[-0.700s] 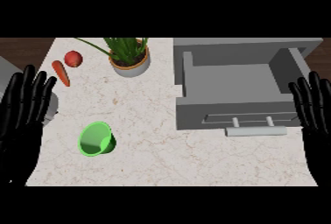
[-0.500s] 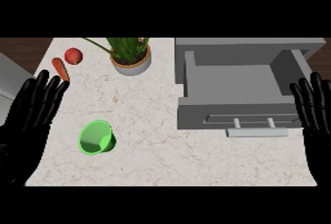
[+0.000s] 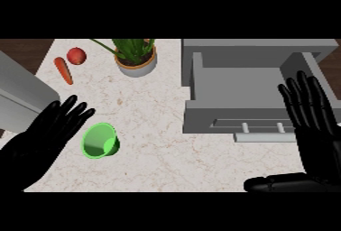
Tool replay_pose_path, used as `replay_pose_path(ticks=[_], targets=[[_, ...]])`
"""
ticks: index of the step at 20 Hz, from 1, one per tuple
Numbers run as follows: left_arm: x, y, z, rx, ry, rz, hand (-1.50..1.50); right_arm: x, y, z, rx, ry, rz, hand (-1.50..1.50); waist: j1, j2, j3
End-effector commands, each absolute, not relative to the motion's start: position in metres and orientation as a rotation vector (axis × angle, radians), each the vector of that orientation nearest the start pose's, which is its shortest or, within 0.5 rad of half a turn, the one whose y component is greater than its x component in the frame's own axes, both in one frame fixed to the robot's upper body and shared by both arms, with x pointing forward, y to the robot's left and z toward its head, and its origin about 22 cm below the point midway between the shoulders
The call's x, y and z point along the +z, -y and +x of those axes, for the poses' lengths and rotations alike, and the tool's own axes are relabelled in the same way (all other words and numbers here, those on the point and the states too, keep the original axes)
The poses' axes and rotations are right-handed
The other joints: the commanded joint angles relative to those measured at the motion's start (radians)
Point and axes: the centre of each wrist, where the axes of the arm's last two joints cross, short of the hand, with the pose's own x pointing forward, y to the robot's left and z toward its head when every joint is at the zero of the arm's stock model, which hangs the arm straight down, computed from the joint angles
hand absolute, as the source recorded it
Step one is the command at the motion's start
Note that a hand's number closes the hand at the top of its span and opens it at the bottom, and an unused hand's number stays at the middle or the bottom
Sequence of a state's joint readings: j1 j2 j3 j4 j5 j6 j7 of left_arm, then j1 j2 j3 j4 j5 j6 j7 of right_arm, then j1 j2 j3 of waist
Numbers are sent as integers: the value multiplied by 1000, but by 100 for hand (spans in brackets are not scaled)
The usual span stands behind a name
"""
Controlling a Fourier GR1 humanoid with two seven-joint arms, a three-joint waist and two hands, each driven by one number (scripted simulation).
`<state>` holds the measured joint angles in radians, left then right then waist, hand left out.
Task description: Pick up the cup, place it into the drawer and close the drawer
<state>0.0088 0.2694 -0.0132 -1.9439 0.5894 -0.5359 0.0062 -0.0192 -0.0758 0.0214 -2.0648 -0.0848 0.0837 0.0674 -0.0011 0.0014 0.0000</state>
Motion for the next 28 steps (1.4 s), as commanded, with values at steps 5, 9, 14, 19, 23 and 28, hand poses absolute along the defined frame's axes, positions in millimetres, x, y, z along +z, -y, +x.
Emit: replay_pose_path(ticks=[5,9,14,19,23,28], targets=[[108,-274,245,-405,1836,-832,-150,134,216,217,111,1995,110,-150,0,-2,0],[102,-275,233,-374,1834,-817,-150,118,227,227,119,2015,136,-150,2,-2,0],[98,-282,235,-377,1805,-777,-150,121,229,233,93,2002,143,-150,3,-2,0],[78,-289,244,-363,1784,-775,-150,129,208,216,105,2004,128,-150,0,-2,0],[65,-311,231,-367,1761,-693,-150,122,237,218,106,2008,128,-150,1,-2,0],[46,-308,247,-377,1728,-672,-150,143,232,228,115,2006,138,-150,0,-1,0]])
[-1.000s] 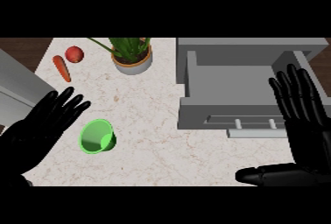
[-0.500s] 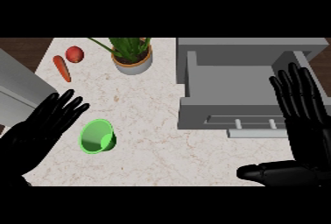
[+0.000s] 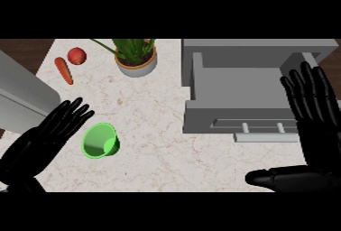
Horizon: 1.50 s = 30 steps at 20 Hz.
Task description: Pick up the cup, place it into the drawer and close the drawer
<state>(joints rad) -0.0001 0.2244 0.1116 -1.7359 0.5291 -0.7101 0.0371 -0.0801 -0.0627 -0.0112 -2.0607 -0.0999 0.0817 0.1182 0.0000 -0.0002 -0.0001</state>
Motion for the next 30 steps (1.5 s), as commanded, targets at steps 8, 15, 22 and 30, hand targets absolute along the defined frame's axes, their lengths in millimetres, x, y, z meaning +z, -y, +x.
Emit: replay_pose_path(ticks=[8,15,22,30], targets=[[23,-330,270,-350,1708,-558,-150,136,226,220,112,2006,138,-150,-6,1,0],[-17,-330,258,-368,1680,-564,-150,133,236,234,124,2007,156,-150,-1,0,0],[-33,-340,268,-369,1649,-538,-150,143,230,218,127,2020,142,-150,-1,0,0],[-74,-344,270,-343,1627,-535,-150,150,226,222,123,2001,143,-150,-4,1,-1]])
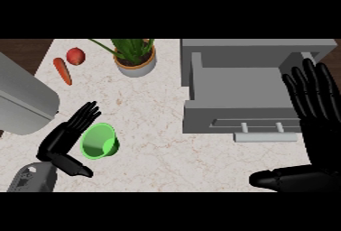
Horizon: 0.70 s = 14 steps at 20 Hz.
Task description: Pick up the cup, place it into the drawer and close the drawer
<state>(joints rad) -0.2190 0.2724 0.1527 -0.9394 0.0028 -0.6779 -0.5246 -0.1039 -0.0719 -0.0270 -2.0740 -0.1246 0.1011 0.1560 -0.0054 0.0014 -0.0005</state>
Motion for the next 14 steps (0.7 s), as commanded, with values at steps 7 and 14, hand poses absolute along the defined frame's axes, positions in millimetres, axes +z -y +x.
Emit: replay_pose_path(ticks=[7,14], targets=[[-91,-346,279,-313,1633,-507,-150,151,221,214,133,2010,160,-150,-6,1,-1],[-102,-347,284,-345,1630,-488,-150,149,234,213,137,1998,193,-150,-18,5,-2]])
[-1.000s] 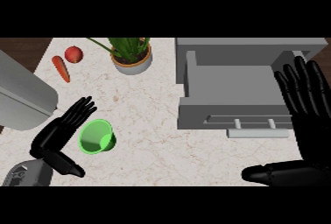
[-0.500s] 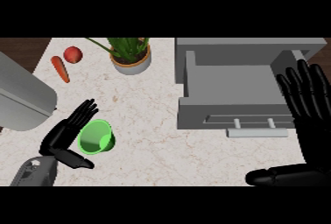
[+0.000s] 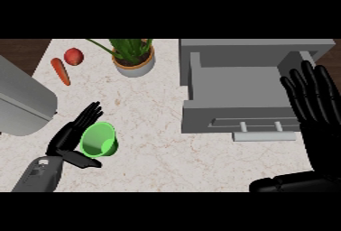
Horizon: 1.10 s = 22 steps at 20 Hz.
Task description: Pick up the cup, place it into the drawer and close the drawer
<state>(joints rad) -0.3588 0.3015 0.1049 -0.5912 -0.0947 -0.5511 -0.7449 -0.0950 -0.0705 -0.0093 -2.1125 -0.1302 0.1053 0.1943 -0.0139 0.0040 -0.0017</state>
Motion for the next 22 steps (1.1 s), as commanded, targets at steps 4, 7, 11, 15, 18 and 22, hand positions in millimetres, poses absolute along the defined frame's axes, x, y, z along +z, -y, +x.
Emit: replay_pose_path(ticks=[4,7,11,15,18,22], targets=[[-103,-339,287,-345,1635,-512,-150,143,228,235,124,2010,148,-150,1,3,0],[-119,-332,270,-341,1618,-528,-150,147,233,218,131,2001,172,-150,-3,0,0],[-116,-317,285,-318,1620,-559,-150,136,223,222,146,1990,179,-150,-3,1,0],[-121,-322,278,-289,1619,-592,-150,141,220,225,136,2004,184,-150,1,0,0],[-120,-326,278,-276,1623,-591,-150,147,236,214,152,2013,177,-150,0,-2,0],[-125,-314,279,-254,1573,-673,-150,141,229,224,135,1999,163,-150,1,1,0]])
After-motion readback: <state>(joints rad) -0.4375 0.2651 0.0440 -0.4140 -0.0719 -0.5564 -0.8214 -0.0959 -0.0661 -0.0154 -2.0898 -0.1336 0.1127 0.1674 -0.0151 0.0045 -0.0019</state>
